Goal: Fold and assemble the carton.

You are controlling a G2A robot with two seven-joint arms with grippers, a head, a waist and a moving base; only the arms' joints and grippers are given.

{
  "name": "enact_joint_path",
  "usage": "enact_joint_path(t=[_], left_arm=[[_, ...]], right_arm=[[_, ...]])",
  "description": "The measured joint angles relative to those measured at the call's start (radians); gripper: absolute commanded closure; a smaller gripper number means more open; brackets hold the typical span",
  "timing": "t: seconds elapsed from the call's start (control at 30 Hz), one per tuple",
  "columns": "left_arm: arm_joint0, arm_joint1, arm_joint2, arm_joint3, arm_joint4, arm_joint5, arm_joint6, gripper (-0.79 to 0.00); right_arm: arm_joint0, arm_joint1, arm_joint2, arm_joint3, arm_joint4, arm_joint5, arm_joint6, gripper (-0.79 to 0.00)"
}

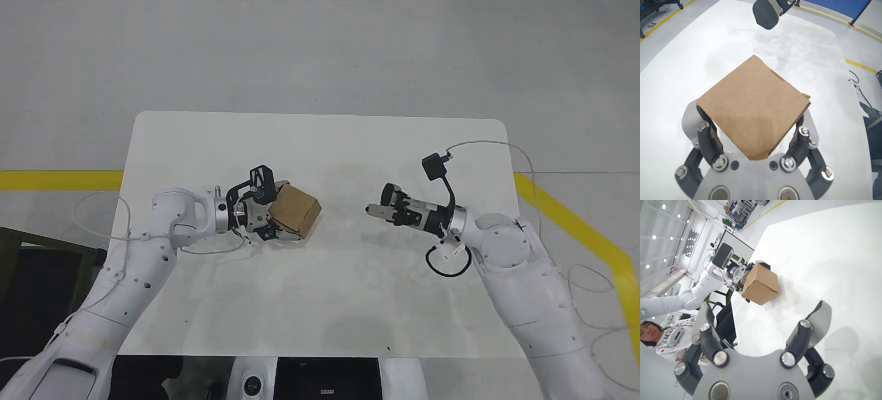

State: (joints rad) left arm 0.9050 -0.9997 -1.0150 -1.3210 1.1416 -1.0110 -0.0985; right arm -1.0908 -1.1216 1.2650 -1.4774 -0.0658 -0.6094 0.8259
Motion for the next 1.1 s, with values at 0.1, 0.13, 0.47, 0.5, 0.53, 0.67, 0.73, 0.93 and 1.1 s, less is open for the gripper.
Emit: enact_joint_path(t=[0.1, 0.13, 0.47, 0.5, 0.53, 0.67, 0.73, 0.93, 1.1], left_arm=[[0.000, -0.001, 0.000, 0.003, -0.001, -0.001, 0.012, -0.785], [0.000, -0.001, 0.000, 0.003, -0.001, -0.001, 0.013, -0.785], [0.003, -0.001, 0.000, 0.001, -0.001, 0.004, 0.012, -0.785], [0.008, -0.001, -0.001, -0.003, -0.003, 0.015, 0.010, -0.785], [0.012, -0.001, -0.002, -0.010, -0.002, 0.027, 0.004, -0.785], [0.020, 0.002, -0.017, -0.044, 0.019, 0.055, -0.005, -0.785], [0.021, 0.004, -0.024, -0.059, 0.036, 0.066, -0.001, -0.785], [0.025, 0.006, -0.032, -0.077, 0.068, 0.076, -0.004, -0.785], [0.025, 0.006, -0.031, -0.076, 0.067, 0.075, -0.005, -0.785]], right_arm=[[-0.019, 0.006, 0.027, -0.022, -0.031, -0.024, -0.036, -0.785], [-0.024, 0.007, 0.033, -0.027, -0.037, -0.028, -0.044, -0.785], [-0.033, 0.016, 0.080, -0.040, -0.156, -0.132, -0.177, -0.785], [-0.033, 0.017, 0.085, -0.041, -0.174, -0.140, -0.191, -0.785], [-0.034, 0.017, 0.089, -0.043, -0.193, -0.146, -0.205, -0.785], [-0.033, 0.020, 0.101, -0.053, -0.285, -0.143, -0.249, -0.785], [-0.029, 0.021, 0.103, -0.058, -0.323, -0.136, -0.265, -0.785], [-0.025, 0.022, 0.107, -0.087, -0.473, -0.099, -0.340, -0.785], [-0.026, 0.022, 0.106, -0.088, -0.479, -0.097, -0.344, -0.785]])
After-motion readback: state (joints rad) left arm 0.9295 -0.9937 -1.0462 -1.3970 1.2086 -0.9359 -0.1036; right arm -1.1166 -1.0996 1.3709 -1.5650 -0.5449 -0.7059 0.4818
